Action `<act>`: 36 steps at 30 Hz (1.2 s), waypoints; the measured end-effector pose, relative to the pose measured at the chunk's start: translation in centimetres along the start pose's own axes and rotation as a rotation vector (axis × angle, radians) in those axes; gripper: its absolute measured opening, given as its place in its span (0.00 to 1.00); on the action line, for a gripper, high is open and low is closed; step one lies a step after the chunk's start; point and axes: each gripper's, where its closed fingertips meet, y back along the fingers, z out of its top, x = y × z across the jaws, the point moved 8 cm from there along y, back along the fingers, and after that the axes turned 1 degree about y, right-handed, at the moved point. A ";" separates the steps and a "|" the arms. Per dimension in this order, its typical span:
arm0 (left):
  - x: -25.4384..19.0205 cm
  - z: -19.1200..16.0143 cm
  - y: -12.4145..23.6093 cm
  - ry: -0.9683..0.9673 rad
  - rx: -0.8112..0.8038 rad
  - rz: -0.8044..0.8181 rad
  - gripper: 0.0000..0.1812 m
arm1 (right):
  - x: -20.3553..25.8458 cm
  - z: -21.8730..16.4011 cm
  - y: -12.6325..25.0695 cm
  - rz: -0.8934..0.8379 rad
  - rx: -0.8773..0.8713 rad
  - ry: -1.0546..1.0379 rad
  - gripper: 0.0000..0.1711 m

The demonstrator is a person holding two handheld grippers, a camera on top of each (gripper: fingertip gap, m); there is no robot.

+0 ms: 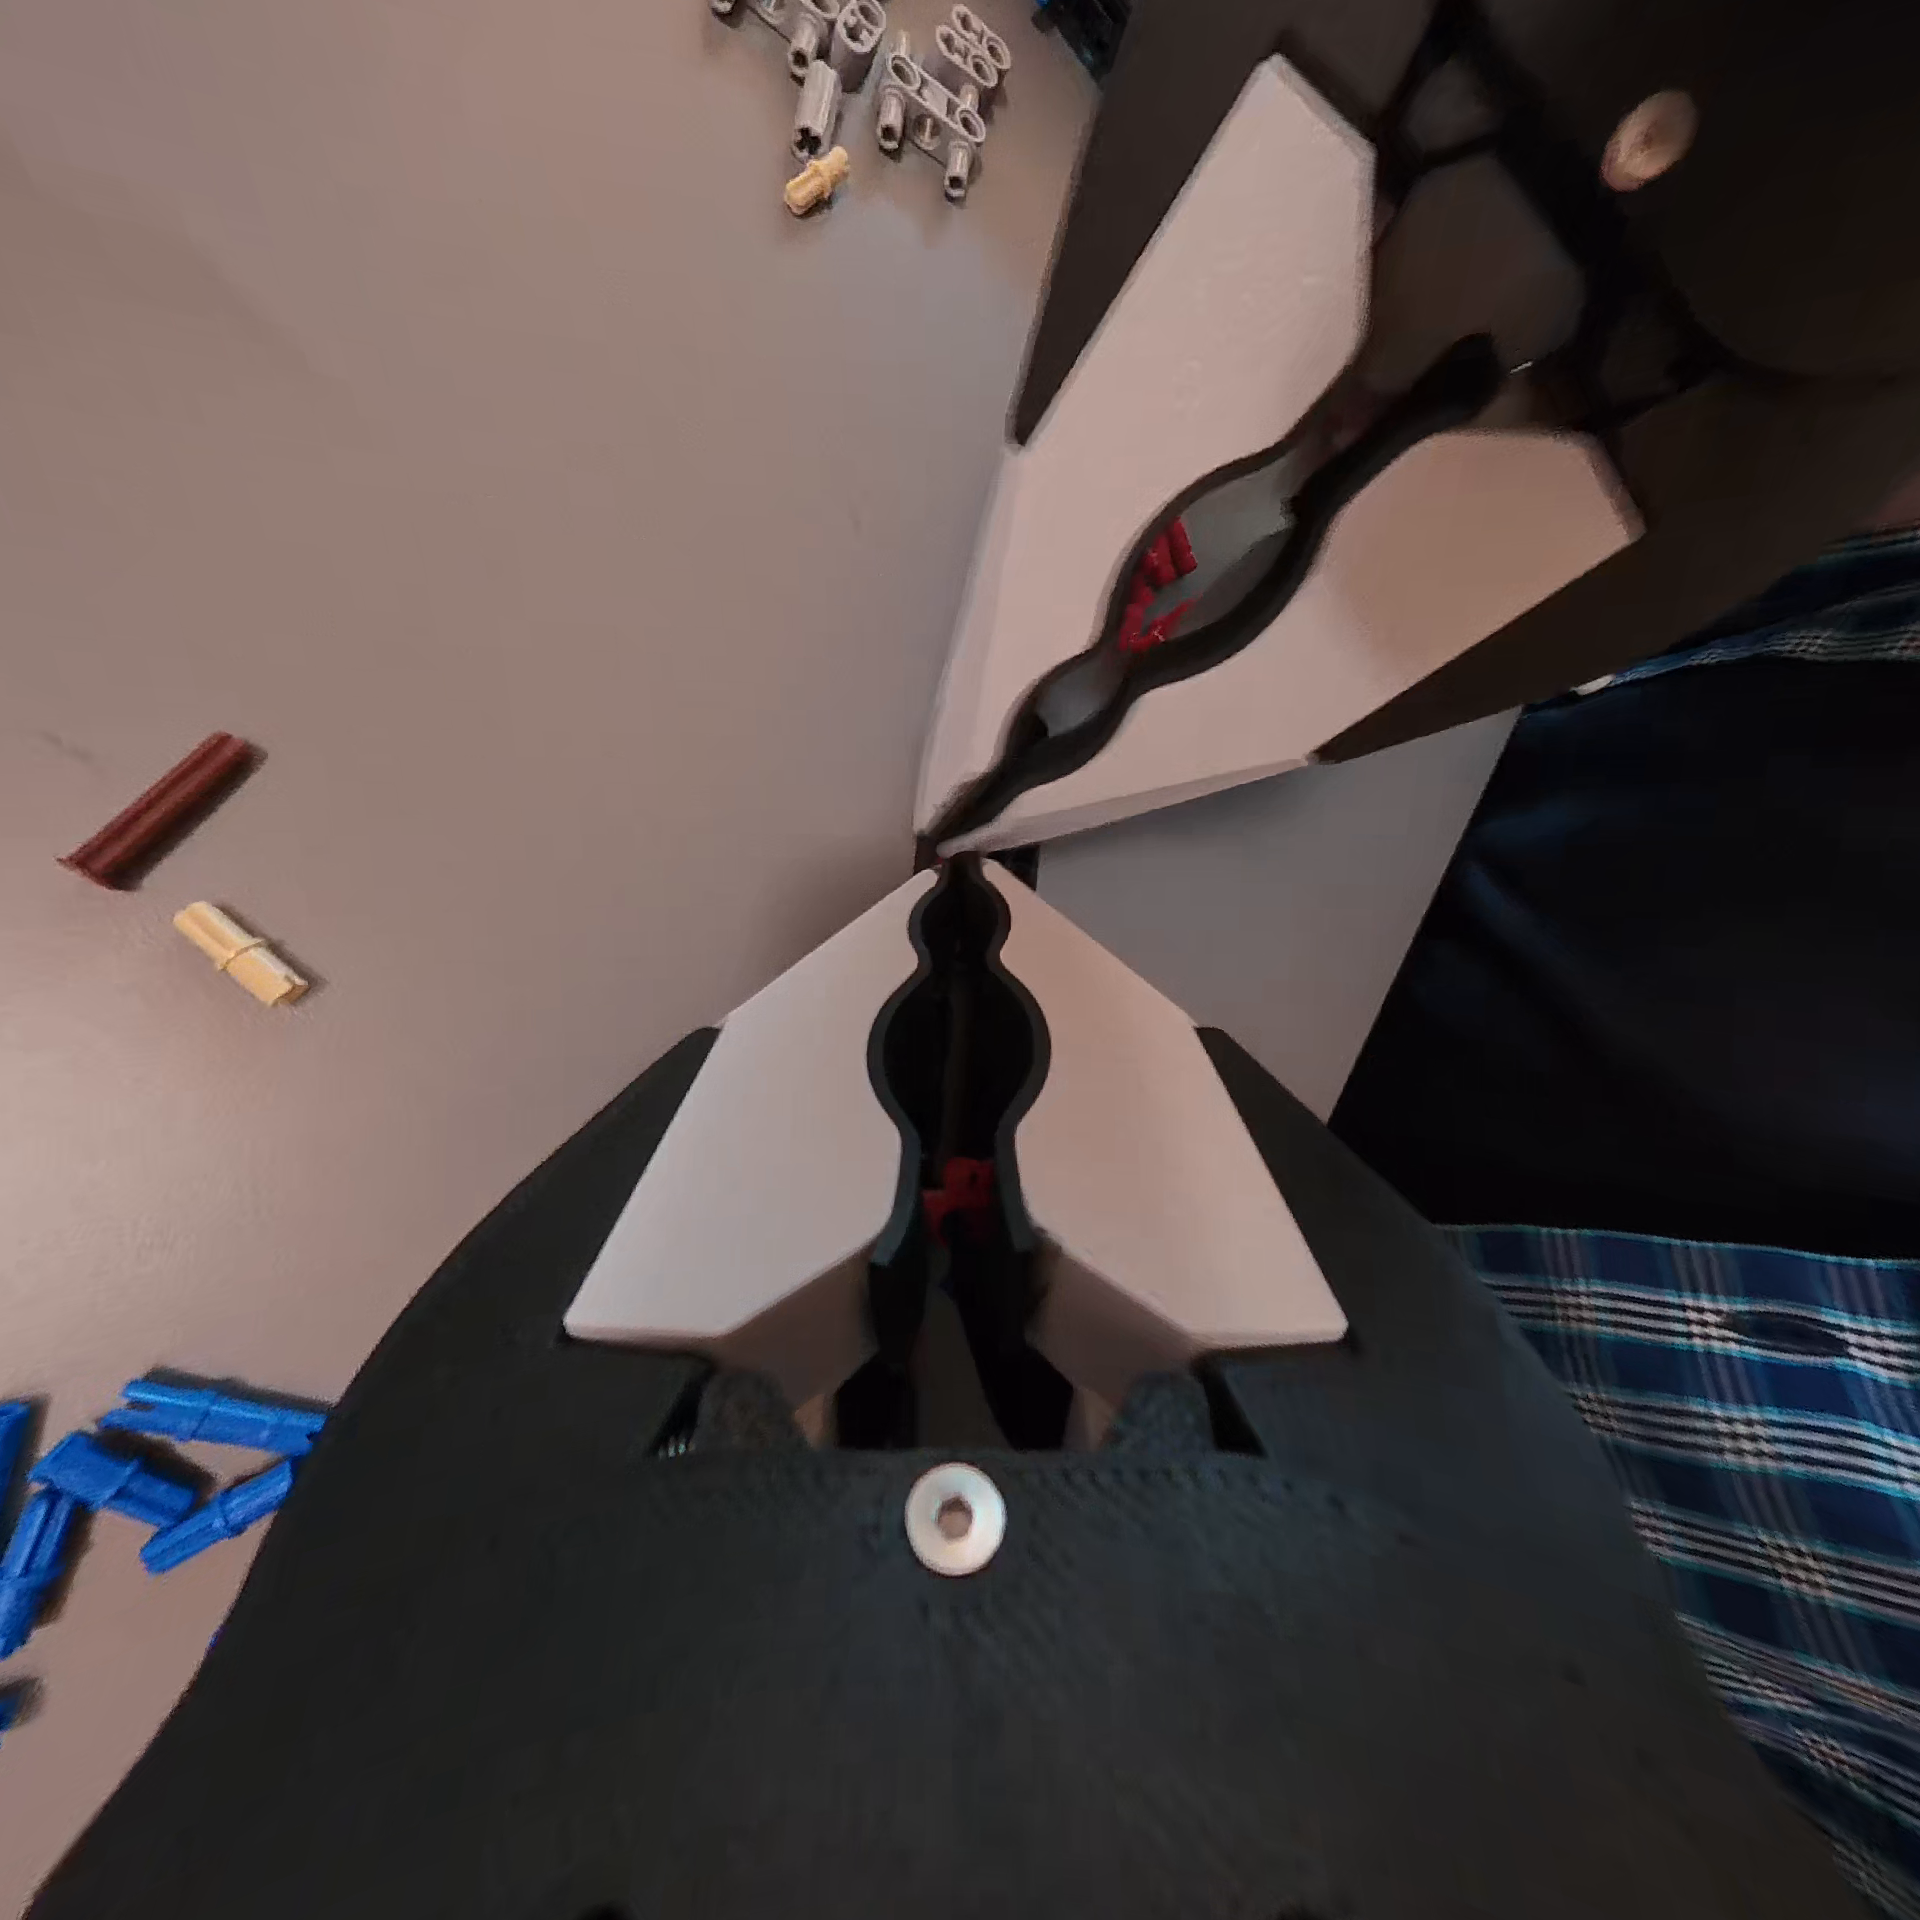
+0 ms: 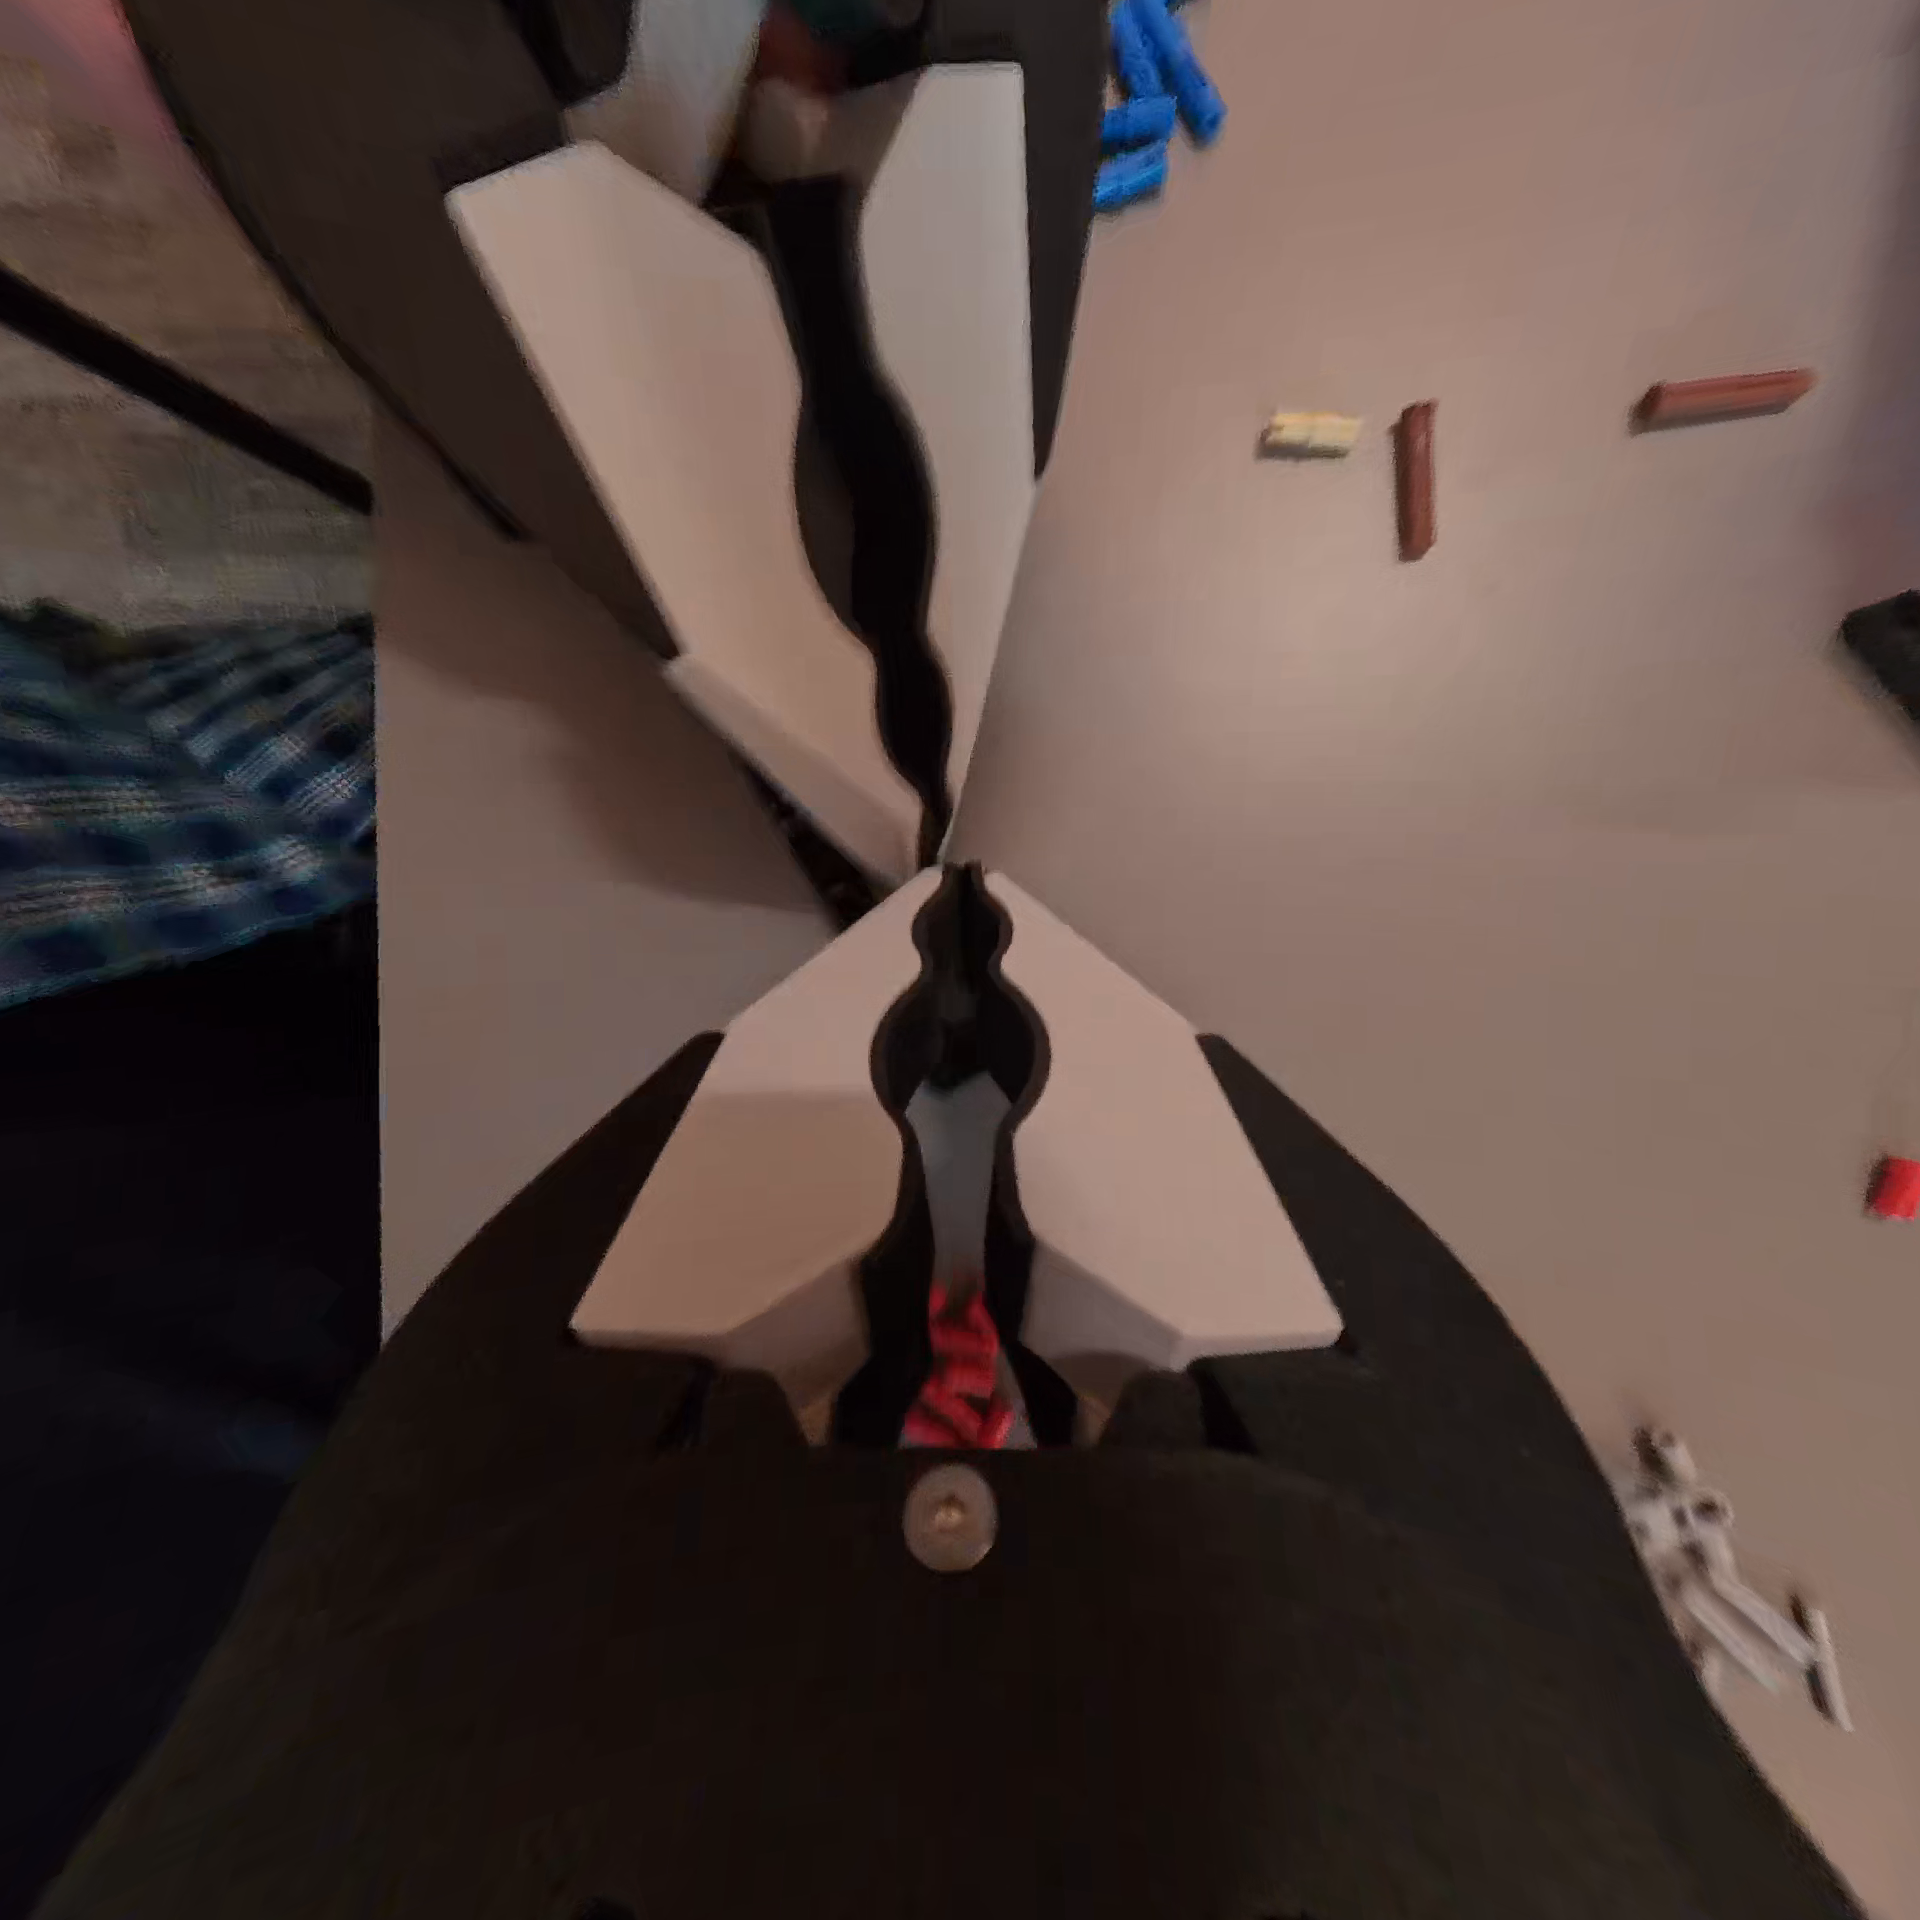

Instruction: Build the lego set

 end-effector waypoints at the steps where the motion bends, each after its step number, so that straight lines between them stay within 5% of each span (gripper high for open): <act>1: 0.0 0.0 0.0 -0.004 0.004 -0.002 0.00 | -0.3 0.0 -0.5 -0.007 0.015 0.004 0.00; 8: -0.3 0.1 0.4 0.068 0.009 -0.094 0.00 | -0.7 0.5 3.0 -0.065 -0.009 0.016 0.00; 15: -1.2 1.6 5.4 -0.005 -0.289 -0.068 0.09 | 0.9 -1.0 8.3 -0.124 -0.136 -0.002 0.04; 20: -5.6 1.8 8.3 -0.172 -0.493 -0.118 0.17 | 4.2 -2.5 12.0 -0.150 -0.278 0.033 0.05; 26: -11.1 1.6 6.5 -0.282 -0.516 -0.173 0.27 | 8.5 -5.0 14.3 -0.108 -0.493 0.018 0.06; 31: -12.2 0.6 3.7 -0.298 -0.445 -0.063 0.31 | 9.7 -8.9 15.0 -0.161 -0.569 -0.020 0.09; 36: -12.9 -0.2 2.9 -0.327 -0.462 0.003 0.16 | 9.8 -12.6 15.9 -0.219 -0.618 -0.066 0.09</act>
